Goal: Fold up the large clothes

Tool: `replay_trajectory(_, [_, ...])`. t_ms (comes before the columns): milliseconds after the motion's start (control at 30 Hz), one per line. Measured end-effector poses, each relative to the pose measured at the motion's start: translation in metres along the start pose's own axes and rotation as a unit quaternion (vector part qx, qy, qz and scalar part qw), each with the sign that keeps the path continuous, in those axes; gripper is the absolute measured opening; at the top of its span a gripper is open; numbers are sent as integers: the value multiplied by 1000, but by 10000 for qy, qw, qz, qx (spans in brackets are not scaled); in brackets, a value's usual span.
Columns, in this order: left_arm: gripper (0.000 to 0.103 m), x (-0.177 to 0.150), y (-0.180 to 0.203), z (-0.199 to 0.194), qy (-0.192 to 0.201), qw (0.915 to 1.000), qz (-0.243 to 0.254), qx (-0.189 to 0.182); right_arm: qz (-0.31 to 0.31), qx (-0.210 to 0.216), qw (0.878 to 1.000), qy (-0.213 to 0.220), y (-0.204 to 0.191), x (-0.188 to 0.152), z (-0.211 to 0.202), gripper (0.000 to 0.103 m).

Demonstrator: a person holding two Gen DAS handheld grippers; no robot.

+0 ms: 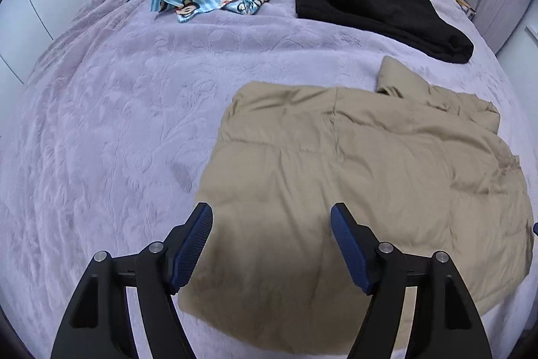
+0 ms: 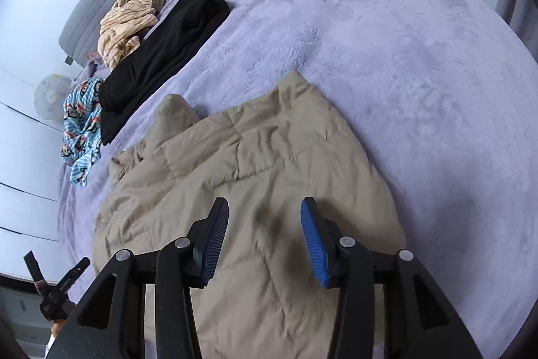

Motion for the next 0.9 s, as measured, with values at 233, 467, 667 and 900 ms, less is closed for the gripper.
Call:
replay_trajectory(233, [74, -52, 14, -21, -267, 9995, 86, -127, 286, 205, 9992, -171, -2, -63, -33, 59])
replay_trajectory(467, [103, -76, 16, -33, -205, 9996, 81, -148, 508, 282, 9978, -323, 0, -108, -41, 65])
replay_trajectory(667, [103, -87, 8, -30, -186, 9998, 44, -70, 529, 306, 9974, -376, -1, -128, -35, 68])
replay_trajectory(900, [103, -99, -2, -18, -307, 9994, 105, -130, 593, 496, 9962, -395, -1, -145, -16, 79])
Point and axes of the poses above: each gripper's, at about its wrist camera, not at the fingertips, and z roughly the way its jaws point, y to its right, x to its top, the point moved 4 cm from there along z, roughly the way its jaws point, and after that the axes turned 7 degrees about -z, right-handed, at the moved point
